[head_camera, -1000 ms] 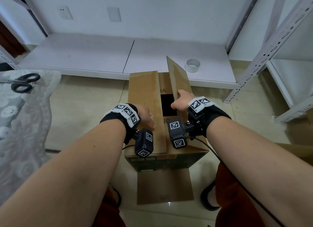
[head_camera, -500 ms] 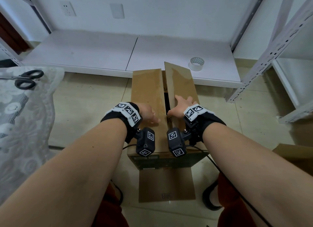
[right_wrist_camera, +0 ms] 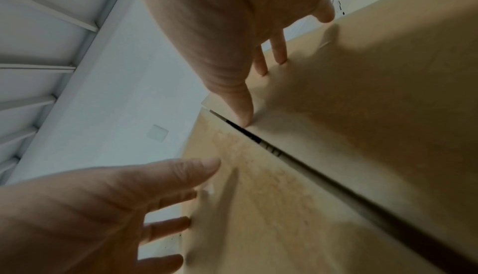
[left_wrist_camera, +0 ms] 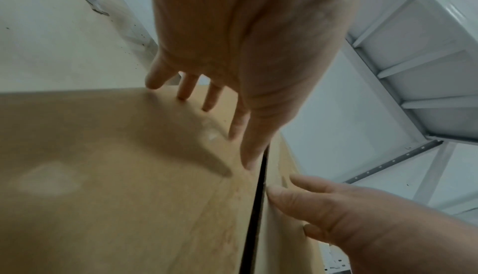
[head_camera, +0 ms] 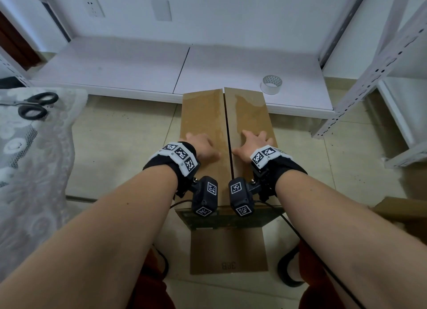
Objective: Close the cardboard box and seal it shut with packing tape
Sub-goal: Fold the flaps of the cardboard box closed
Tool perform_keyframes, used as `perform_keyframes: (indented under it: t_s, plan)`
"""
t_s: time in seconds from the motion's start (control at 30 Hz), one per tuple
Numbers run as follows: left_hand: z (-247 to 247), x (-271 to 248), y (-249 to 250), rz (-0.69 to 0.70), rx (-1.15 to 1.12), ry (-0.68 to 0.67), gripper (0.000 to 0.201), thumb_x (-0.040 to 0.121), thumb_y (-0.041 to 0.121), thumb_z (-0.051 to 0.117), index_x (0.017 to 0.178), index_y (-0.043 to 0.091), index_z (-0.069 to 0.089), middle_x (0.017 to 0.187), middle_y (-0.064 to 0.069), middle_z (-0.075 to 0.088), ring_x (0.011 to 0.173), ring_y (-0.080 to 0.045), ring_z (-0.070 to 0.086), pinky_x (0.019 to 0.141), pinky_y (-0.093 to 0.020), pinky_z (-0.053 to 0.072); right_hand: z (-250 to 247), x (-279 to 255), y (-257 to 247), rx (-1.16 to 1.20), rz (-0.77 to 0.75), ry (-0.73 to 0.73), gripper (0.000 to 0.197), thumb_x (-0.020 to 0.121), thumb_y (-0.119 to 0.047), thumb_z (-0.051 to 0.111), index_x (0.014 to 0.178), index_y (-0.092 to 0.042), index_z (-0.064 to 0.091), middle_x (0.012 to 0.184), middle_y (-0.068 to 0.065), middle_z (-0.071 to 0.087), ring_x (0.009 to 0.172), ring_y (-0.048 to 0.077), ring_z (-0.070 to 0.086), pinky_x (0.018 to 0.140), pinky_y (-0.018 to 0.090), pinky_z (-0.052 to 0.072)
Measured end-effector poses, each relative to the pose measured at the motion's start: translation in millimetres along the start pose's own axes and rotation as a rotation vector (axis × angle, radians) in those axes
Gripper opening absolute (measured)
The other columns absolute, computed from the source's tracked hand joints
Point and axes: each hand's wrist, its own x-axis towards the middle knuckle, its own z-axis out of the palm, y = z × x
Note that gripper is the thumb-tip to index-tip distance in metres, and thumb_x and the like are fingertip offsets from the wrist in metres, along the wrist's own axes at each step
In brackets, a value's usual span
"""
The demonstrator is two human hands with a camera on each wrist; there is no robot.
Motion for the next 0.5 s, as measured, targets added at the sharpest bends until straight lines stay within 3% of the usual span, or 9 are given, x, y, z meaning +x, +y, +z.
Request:
perform_keyframes:
  t_s: [0.1, 0.23, 0.3, 0.37, 0.43, 0.5]
  plan:
    - [6.5, 5.3, -2.5, -0.095, -0.145, 0.139, 0.08, 0.074, 0.052, 0.074, 0.142, 0.032, 0.037, 0.146, -0.015, 0.029, 0.133, -0.035, 0.032, 0.109, -0.049, 0.033, 1.4, 5.3, 3.8, 0.087, 0.07, 0.037, 0.085, 0.08, -0.044, 0.07, 0.149, -0.031, 0.021, 0.148, 0.012, 0.021, 0.135, 0.033, 0.021, 0.106, 0.046, 0.029]
    - [12.8, 14.8, -7.4, -0.204, -0.307, 0.166, 0.113, 0.063, 0.052, 0.083, 0.15, 0.029, 0.014, 0.153, -0.016, 0.018, 0.138, -0.039, 0.027, 0.111, -0.054, 0.03, 1.2, 16.0, 12.7, 0.192, 0.251, 0.024, 0.122, 0.062, -0.051, 0.083, 0.151, -0.029, 0.003, 0.156, 0.015, 0.009, 0.143, 0.037, 0.011, 0.112, 0.057, 0.023]
    - [14.2, 20.1, -9.7, -0.245, -0.426, 0.147, 0.134, 0.048, 0.054, 0.089, 0.151, 0.027, 0.008, 0.15, -0.015, 0.026, 0.135, -0.037, 0.034, 0.11, -0.053, 0.033, 1.1, 19.5, 17.2, 0.262, 0.32, -0.013, 0.134, 0.051, -0.053, 0.087, 0.15, -0.029, 0.001, 0.154, 0.015, 0.014, 0.14, 0.039, 0.019, 0.109, 0.059, 0.029]
    - [20.0, 31.8, -14.7, -0.257, -0.538, 0.147, 0.151, 0.024, 0.059, 0.091, 0.148, 0.026, 0.012, 0.144, -0.011, 0.039, 0.13, -0.034, 0.042, 0.107, -0.053, 0.037, 2.5, 20.8, 19.3, 0.301, 0.348, -0.035, 0.138, 0.045, -0.053, 0.089, 0.149, -0.031, 0.002, 0.149, 0.015, 0.022, 0.135, 0.04, 0.028, 0.105, 0.059, 0.035]
    - [24.1, 37.7, -16.7, -0.294, -0.641, 0.176, 0.149, 0.015, 0.056, 0.09, 0.143, 0.026, 0.02, 0.139, -0.009, 0.045, 0.126, -0.034, 0.046, 0.105, -0.055, 0.039, 4.3, 23.0, 19.7, 0.303, 0.347, -0.017, 0.136, 0.045, -0.053, 0.089, 0.148, -0.032, 0.003, 0.145, 0.016, 0.025, 0.132, 0.04, 0.031, 0.104, 0.059, 0.035]
    - [23.2, 28.2, -10.8, -0.329, -0.678, 0.202, 0.138, 0.028, 0.05, 0.094, 0.143, 0.023, 0.023, 0.139, -0.011, 0.043, 0.127, -0.034, 0.045, 0.105, -0.054, 0.039, 4.9, 24.4, 19.5, 0.26, 0.338, 0.009, 0.134, 0.048, -0.054, 0.088, 0.149, -0.03, 0.002, 0.143, 0.018, 0.026, 0.131, 0.039, 0.031, 0.105, 0.057, 0.034]
